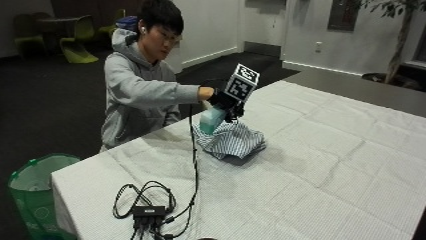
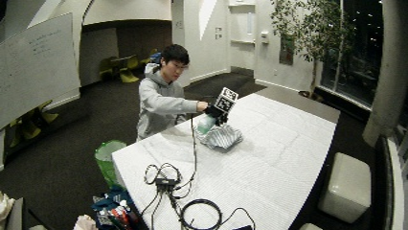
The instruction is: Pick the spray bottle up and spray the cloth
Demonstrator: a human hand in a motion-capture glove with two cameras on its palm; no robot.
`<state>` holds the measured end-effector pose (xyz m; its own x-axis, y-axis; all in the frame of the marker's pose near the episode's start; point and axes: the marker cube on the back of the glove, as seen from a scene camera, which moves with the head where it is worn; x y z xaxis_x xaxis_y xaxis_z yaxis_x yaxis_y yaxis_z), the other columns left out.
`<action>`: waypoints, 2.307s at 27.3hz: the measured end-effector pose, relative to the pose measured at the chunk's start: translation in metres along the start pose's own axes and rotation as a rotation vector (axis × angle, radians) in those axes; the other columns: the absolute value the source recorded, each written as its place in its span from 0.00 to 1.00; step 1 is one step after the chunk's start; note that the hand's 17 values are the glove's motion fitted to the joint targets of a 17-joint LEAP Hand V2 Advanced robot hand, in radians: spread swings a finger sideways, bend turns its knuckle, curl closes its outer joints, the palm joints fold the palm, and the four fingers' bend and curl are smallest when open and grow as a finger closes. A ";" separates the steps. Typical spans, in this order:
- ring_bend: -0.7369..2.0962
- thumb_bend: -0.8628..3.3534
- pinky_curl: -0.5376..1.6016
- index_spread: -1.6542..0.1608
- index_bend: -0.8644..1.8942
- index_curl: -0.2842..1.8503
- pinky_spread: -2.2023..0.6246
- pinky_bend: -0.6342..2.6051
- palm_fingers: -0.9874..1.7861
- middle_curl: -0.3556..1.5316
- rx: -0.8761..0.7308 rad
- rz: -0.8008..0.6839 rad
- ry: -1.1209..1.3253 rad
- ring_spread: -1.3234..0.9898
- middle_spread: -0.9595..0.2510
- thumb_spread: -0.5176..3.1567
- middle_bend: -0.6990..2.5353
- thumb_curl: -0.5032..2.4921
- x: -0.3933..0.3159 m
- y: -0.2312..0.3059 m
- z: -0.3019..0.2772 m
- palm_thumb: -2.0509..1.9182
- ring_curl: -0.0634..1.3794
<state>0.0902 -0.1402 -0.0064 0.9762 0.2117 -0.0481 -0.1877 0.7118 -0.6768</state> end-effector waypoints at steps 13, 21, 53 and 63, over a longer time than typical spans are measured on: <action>0.47 0.20 0.44 0.81 0.51 0.40 0.68 0.31 0.86 0.46 -0.034 0.031 0.086 0.50 0.74 0.17 0.43 0.40 -0.014 -0.003 -0.004 0.76 0.36; 0.47 0.20 0.44 0.81 0.51 0.40 0.68 0.31 0.86 0.46 -0.049 -0.010 0.039 0.50 0.74 0.17 0.43 0.41 -0.029 -0.013 0.015 0.76 0.37; 0.46 0.19 0.45 0.82 0.49 0.41 0.68 0.32 0.84 0.45 0.722 -0.583 -1.069 0.50 0.76 0.19 0.41 0.41 -0.257 -0.095 0.083 0.75 0.36; 0.43 0.19 0.47 0.79 0.33 0.35 0.73 0.37 0.59 0.42 0.444 -0.665 -0.999 0.53 0.75 0.30 0.34 0.39 -0.232 -0.065 0.084 0.71 0.35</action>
<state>-0.1330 -0.1794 0.1105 0.4258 0.0015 0.9048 0.0942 0.9945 -0.0459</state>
